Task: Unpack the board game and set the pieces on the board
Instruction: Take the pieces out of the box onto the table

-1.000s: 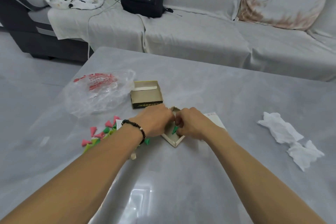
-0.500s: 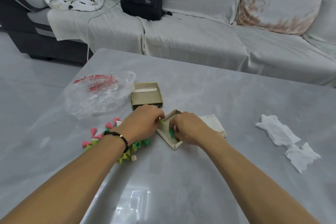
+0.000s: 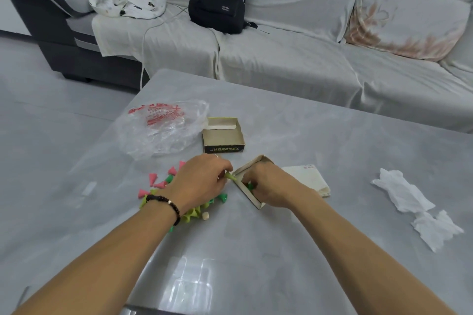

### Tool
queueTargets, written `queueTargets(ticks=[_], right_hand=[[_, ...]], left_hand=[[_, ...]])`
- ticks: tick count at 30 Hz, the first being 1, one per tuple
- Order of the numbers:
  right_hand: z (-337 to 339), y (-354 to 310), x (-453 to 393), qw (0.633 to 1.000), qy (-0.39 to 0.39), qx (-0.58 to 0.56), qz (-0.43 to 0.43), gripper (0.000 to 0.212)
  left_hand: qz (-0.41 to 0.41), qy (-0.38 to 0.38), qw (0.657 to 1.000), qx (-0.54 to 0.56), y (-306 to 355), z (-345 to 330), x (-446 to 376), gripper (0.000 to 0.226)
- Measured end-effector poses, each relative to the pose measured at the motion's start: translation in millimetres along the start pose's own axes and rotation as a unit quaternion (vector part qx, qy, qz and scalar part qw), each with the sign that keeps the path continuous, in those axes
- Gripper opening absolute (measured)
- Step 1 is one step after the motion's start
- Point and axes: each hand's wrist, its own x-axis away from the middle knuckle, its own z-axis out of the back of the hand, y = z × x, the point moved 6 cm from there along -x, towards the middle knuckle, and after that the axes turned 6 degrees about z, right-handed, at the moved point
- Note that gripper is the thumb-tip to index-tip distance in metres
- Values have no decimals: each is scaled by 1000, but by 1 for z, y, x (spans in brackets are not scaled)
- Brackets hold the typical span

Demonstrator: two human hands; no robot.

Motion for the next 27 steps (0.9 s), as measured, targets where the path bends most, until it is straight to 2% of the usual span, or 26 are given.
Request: queueTargets(ticks=[2, 6, 12, 16, 18, 21, 24, 27], right_hand=[[-2, 4, -3, 1000, 13, 8, -13, 39], [5, 10, 2, 998, 49, 5, -45, 18], [8, 5, 1, 992, 78, 6, -97, 23], [15, 10, 4, 985, 111, -37, -131, 22], [28, 7, 7, 979, 147, -48, -130, 22], [44, -27, 16, 974, 203, -69, -75, 24], [14, -77, 24, 988, 141, -56, -6, 26], [-21, -93, 25, 993, 108, -40, 0, 25]], left_hand=[[6, -1, 1000, 0, -2, 0, 2, 28], [18, 10, 1000, 14, -9, 1, 11, 27], [61, 28, 997, 26, -25, 12, 44, 25], [77, 40, 996, 22, -29, 22, 65, 22], [86, 38, 995, 20, -32, 23, 73, 27], [93, 35, 995, 24, -36, 20, 87, 25], [99, 26, 994, 24, -41, 14, 103, 20], [106, 9, 994, -8, -46, 8, 115, 20]])
